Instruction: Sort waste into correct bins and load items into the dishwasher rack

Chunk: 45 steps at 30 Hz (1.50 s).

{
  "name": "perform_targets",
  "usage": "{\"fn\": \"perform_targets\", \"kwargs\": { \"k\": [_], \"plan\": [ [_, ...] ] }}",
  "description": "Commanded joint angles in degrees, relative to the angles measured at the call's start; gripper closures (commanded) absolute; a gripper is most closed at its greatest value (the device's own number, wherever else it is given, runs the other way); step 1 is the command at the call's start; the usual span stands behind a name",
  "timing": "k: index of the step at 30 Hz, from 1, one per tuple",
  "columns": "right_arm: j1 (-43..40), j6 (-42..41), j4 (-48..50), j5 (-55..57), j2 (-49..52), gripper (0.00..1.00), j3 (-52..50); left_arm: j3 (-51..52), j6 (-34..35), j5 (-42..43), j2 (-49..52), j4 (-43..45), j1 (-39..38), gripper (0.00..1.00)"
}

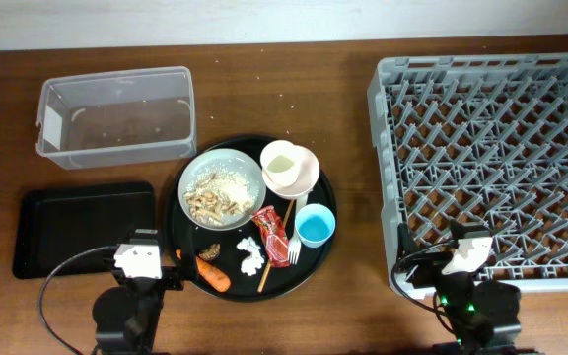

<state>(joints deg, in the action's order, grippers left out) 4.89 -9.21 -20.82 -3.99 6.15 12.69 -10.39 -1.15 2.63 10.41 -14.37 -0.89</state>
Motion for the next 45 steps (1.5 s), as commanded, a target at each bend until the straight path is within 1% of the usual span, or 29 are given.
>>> {"fn": "perform_targets", "kwargs": {
  "k": [1,2,5,6,7,8,9,11,12,14,16,18,19,21,22,23,24,25,27,30,31,33,36,37,39,41,42,43,45],
  "plan": [
    [0.31,-0.76,-11.15,-0.5,8.96,0.01,13.81,-9.16,2.01,4.02,11.74,-3.34,0.28,0.01],
    [0.31,-0.76,-16.57,-0.5,13.05,0.01,18.97,-14.43,2.01,6.84,18.12,-6.62,0.17,0.01],
    [0.31,-0.74,-28.81,-0.48,23.52,0.01,29.97,-26.25,2.03,14.27,31.61,-16.87,0.13,0.01],
    [0.31,-0.76,-31.04,-0.5,25.7,0.01,31.74,-28.68,2.03,15.91,34.62,-19.78,0.13,0.01],
    [0.31,-0.74,-36.17,-1.51,32.02,0.01,36.09,-33.68,2.05,19.39,41.03,-26.97,0.11,0.01],
    [0.31,-0.72,-37.24,-4.55,35.5,0.01,37.83,-35.74,2.05,20.13,43.89,-30.34,-0.57,0.01],
    [0.28,-0.72,-37.4,-4.5,37.51,0.01,38.32,-36.89,2.03,20.11,46.73,-32.17,-2.56,0.01],
    [0.28,-0.74,-37.53,-3.02,41.2,0.01,38.34,-36.96,2.05,19.41,50.66,-32.2,-8.07,0.01],
    [0.28,-0.74,-37.68,-3.06,43.36,0.01,38.34,-36.96,2.05,17.14,53.07,-32.17,-12.37,0.01],
    [0.28,-0.74,-38.42,-3.04,45.62,0.01,38.34,-36.96,2.03,15.82,57.24,-30.01,-17.66,0.01],
    [0.28,-0.74,-39.1,-3.06,46.88,0.01,38.34,-36.89,2.03,16.02,61.33,-27.17,-19.32,0.01],
    [0.28,-0.74,-39.52,-2.89,47.1,0.01,38.34,-36.83,2.4,15.93,65.79,-26.4,-19.32,0.01],
    [0.28,-0.74,-39.47,-2.89,47.1,0.01,38.34,-36.7,5.2,15.34,68.98,-26.45,-19.32,0.01],
    [0.28,-0.72,-39.63,-2.89,47.1,0.01,38.34,-36.65,6.54,15.37,74.16,-26.29,-19.32,0.01],
    [0.28,-0.74,-39.74,-2.89,47.1,0.01,38.34,-36.65,6.51,15.39,76.76,-25.51,-19.32,0.07],
    [0.28,-0.74,-39.71,-2.89,47.1,0.01,38.34,-36.65,6.51,15.39,77.5,-25.33,-19.32,0.17],
    [0.28,-0.74,-39.8,-2.89,47.1,0.01,38.34,-36.65,6.51,15.39,77.55,-25.22,-19.32,0.41],
    [0.28,-0.74,-39.87,-2.89,47.1,0.01,38.34,-36.65,6.51,15.39,77.55,-25.03,-19.32,0.59],
    [0.31,-0.74,-39.87,-2.89,47.1,0.01,38.34,-36.81,6.51,15.39,77.55,-24.7,-19.32,0.78],
    [0.31,-0.74,-39.89,-2.89,47.1,0.01,38.32,-38.82,6.49,15.37,77.53,-24.65,-19.32,0.9],
    [0.31,-0.74,-39.89,-2.89,47.1,0.01,38.34,-39.76,6.49,15.34,77.53,-24.63,-19.32,0.99],
    [0.28,-0.74,-39.89,-2.89,47.1,0.01,38.34,-40.37,6.49,15.34,77.53,-24.68,-19.32,1.0],
    [0.28,-0.72,-39.87,-2.86,47.1,0.01,38.32,-44.61,6.47,15.3,75.95,-28.22,-19.3,0.99],
    [0.28,-0.72,-39.87,-2.86,47.1,0.01,38.32,-46.21,6.47,13.81,74.95,-29.55,-19.3,0.99],
    [0.28,-0.72,-39.89,-2.86,47.1,0.01,38.32,-50.6,6.47,6.19,71.6,-33.27,-18.23,1.0],
    [0.28,-0.72,-39.89,-2.86,47.1,0.01,38.34,-54.03,6.47,0.76,69.18,-32.61,-13.97,1.0],
    [0.31,-0.72,-39.89,-2.86,47.1,0.01,38.32,-55.39,5.73,0.5,69.09,-30.12,-10.69,1.0],
    [0.31,-0.74,-39.89,-2.89,47.1,0.01,38.34,-55.43,4.13,0.37,69.13,-23.89,-6.58,0.99],
    [0.31,-0.72,-39.87,-2.89,47.1,0.02,38.32,-55.41,4.37,0.35,69.92,-12.24,0.26,0.99]
  ]
}}
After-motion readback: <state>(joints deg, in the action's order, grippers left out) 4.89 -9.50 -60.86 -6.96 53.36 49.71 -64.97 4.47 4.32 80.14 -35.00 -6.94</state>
